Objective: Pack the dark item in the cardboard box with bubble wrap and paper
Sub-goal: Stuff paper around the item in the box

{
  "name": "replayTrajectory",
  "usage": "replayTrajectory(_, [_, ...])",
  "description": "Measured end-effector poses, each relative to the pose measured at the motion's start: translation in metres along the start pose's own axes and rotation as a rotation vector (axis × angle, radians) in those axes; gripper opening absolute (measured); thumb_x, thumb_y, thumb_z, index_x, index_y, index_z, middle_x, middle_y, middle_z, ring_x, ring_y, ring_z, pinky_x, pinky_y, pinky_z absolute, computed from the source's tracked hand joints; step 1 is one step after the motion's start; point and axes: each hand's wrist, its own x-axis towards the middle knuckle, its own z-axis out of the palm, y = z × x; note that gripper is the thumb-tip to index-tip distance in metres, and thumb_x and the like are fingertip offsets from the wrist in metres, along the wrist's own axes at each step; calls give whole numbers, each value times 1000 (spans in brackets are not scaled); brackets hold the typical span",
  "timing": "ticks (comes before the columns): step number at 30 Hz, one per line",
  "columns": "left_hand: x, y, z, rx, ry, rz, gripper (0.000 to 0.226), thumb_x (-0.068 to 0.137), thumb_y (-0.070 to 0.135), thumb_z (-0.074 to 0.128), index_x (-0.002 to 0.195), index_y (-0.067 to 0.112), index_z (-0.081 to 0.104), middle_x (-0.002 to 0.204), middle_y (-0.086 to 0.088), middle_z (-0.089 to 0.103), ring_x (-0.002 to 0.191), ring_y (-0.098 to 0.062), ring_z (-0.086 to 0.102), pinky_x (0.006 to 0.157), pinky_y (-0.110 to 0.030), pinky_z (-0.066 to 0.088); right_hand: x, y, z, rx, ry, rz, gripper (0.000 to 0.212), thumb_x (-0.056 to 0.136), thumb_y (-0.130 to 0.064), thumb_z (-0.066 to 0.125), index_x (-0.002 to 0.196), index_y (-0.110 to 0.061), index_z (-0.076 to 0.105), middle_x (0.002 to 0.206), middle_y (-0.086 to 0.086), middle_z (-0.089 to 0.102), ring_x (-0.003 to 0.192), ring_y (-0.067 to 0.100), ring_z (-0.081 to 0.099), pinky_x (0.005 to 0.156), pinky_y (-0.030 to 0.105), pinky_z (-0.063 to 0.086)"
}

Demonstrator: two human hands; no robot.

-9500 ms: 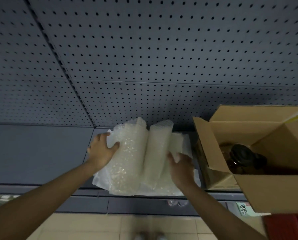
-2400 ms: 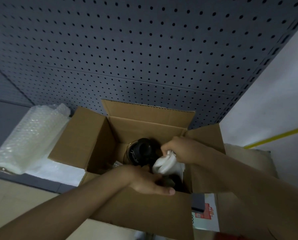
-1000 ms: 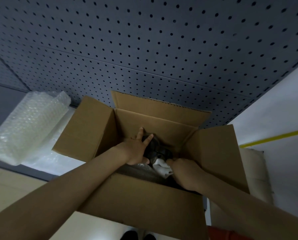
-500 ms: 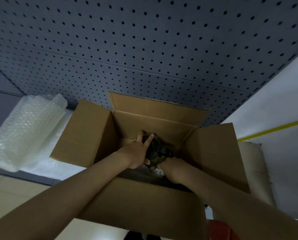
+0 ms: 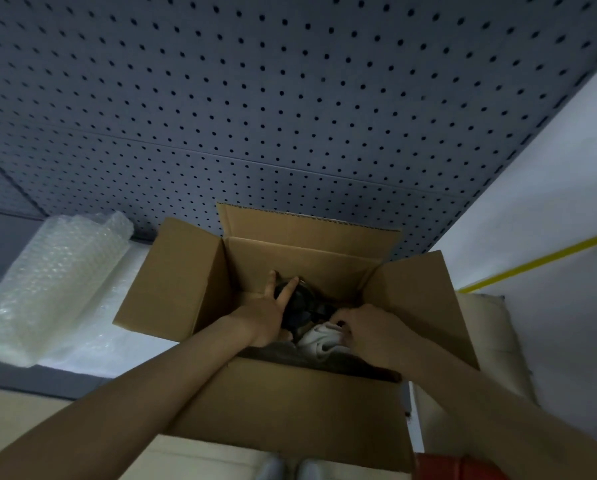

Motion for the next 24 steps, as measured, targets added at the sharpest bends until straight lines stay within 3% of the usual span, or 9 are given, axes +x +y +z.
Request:
replayTrajectory(4, [-20,1,-3,-12,-40,-62,96,93,33,55,148,25,-23,160,-16,8,131,-33,43,106,-37,39,-16,-3,2,-49,2,1,34,98,-25,40,132,-26,47,117,6,62,100,21,59,85,32,50])
replayTrajectory(6, [-39,-1,-7,-21,-1,-81,83,93,31,55,152,18,-1,157,-16,19,134,-31,39,107,-34,36,-21,-10,-3,-43,138,0,28,98,-29,39,122,-26,54,108,1,65,92,17,61,79,31,52])
replayTrajectory(9, [-78,-14,-17,65,181,-59,58,93,28,54,144,17,30,142,-12,43,123,-30,49,101,-39,43,-25,-37,-16,40,318,-55,24,99,-30,40,113,-31,59,104,-9,67,87,8,62,76,25,53])
replayTrajectory(12, [-125,-34,-28,26,390,0,46,95,26,50,139,20,41,133,-7,53,113,-26,55,95,-38,47,-26,-82,-29,123,486,-127,24,98,-30,41,112,-34,60,99,-13,70,82,2,63,73,23,55])
replayTrajectory(16, [-177,-74,-43,-23,692,45,19,95,20,48,109,16,60,106,-2,62,90,-22,60,81,-40,51,-35,-155,-34,262,631,-245,21,95,-29,46,108,-31,63,85,-16,69,73,-1,63,67,21,57])
replayTrajectory(19, [-198,-131,-52,-89,881,-51,24,95,18,50,114,17,63,113,1,65,100,-20,62,85,-36,51,-36,-214,-31,317,643,-314,21,93,-30,48,106,-31,65,85,-18,69,72,-3,61,64,18,55])
replayTrajectory(21, [-203,-181,-58,-111,929,-134,25,93,17,53,116,16,63,117,-1,65,105,-21,61,88,-35,50,-32,-258,-23,372,570,-359,21,94,-32,46,106,-34,64,89,-16,69,76,1,62,66,22,55])
replayTrajectory(24, [-200,-258,-64,-76,859,-239,33,92,29,57,121,15,60,125,-5,60,110,-27,59,92,-36,47,-7,-322,2,416,479,-380,21,94,-31,46,107,-34,63,95,-12,69,80,7,61,69,24,52])
